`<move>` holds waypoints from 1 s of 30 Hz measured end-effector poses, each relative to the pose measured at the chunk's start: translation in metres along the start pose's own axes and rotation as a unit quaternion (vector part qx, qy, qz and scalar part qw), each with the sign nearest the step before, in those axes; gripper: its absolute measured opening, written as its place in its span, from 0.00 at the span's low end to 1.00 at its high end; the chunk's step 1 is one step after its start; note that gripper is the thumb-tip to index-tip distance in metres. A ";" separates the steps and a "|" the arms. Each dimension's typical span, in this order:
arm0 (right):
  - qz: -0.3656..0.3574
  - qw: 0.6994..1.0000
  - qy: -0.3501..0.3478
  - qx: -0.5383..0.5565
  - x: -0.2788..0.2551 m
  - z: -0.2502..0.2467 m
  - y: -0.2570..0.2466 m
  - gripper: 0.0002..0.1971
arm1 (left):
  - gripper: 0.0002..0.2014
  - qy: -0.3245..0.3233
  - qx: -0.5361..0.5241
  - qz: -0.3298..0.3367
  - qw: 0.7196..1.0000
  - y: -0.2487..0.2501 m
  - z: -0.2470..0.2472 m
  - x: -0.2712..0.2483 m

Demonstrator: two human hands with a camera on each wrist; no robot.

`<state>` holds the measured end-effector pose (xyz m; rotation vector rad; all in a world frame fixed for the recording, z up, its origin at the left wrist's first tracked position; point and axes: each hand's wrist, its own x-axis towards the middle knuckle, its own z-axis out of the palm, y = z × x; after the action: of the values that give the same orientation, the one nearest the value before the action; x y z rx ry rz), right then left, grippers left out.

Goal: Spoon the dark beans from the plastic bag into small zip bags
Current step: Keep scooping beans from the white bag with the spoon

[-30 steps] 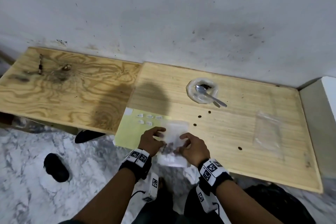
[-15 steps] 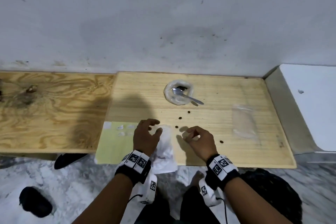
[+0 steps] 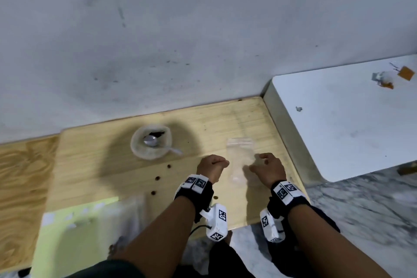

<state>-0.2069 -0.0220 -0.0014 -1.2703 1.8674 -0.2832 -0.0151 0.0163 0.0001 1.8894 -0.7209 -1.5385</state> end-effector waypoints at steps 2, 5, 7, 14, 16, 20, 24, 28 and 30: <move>-0.006 1.000 -0.017 -0.009 0.012 0.000 0.006 0.27 | 0.04 0.014 0.016 -0.006 1.000 0.004 0.019 0.011; -0.019 0.998 -0.040 -0.033 0.021 0.005 0.011 0.27 | 0.09 0.024 0.024 -0.020 0.999 0.006 0.036 0.021; -0.018 0.998 -0.048 -0.022 0.024 0.009 0.012 0.26 | 0.09 0.036 0.031 -0.021 0.999 0.006 0.042 0.025; 0.003 0.996 -0.057 0.064 0.027 0.021 0.014 0.22 | 0.07 0.033 -0.021 -0.036 0.999 0.002 0.040 0.034; -0.005 0.997 -0.055 0.047 0.027 0.023 0.016 0.22 | 0.09 0.020 -0.018 -0.029 0.999 0.002 0.038 0.036; -0.022 0.998 -0.043 0.037 0.026 0.024 0.017 0.23 | 0.15 0.006 0.056 0.017 0.998 0.005 0.039 0.037; -0.021 0.995 -0.005 0.095 0.026 0.019 0.019 0.19 | 0.19 0.021 0.084 0.055 0.995 0.009 0.031 0.037; -0.033 0.979 -0.042 0.197 0.020 0.016 0.008 0.13 | 0.18 0.021 0.052 0.082 0.995 0.015 0.011 0.034; -0.051 0.978 -0.046 0.196 0.015 0.019 -0.001 0.12 | 0.17 0.028 0.042 0.088 0.995 0.017 -0.001 0.030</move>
<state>-0.1939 -0.0302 -0.0198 -1.0858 1.5736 -0.6066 -0.0095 -0.0171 -0.0077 1.8671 -0.9129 -1.3587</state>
